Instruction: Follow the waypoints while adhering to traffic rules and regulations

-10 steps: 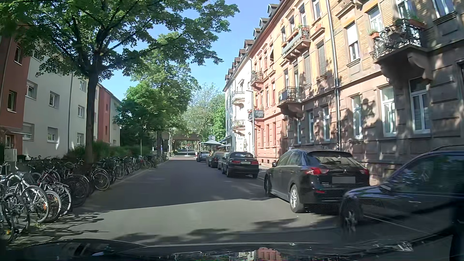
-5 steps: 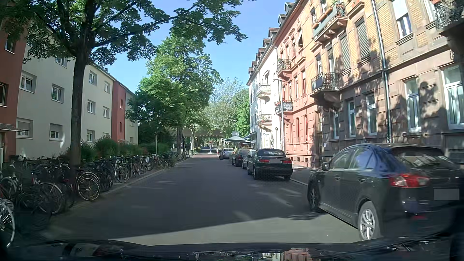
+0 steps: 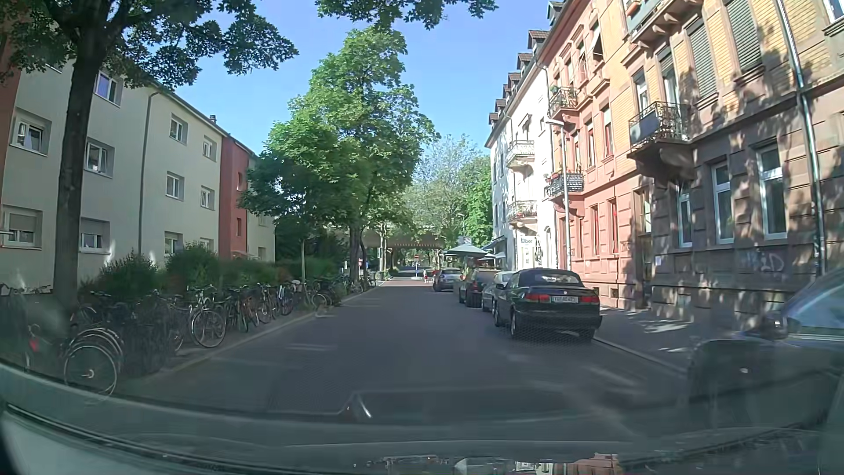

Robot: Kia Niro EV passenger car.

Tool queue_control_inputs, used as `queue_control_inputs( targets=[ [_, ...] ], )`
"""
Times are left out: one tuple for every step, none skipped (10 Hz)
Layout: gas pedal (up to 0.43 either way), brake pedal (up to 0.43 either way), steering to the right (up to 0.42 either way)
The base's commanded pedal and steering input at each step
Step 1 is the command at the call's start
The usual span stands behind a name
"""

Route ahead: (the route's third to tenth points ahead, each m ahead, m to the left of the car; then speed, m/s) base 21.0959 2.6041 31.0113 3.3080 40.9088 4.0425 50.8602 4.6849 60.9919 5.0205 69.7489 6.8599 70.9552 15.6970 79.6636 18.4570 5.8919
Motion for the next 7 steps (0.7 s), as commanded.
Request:
queue_control_inputs(
  targets=[
    [0.11, 0.0, -0.063],
    [0.11, 0.0, -0.056],
    [0.11, 0.0, -0.046],
    [0.11, 0.0, -0.038],
    [0.11, 0.0, -0.033],
    [0.11, 0.0, -0.026],
    [0.098, 0.0, -0.018]
  ],
)
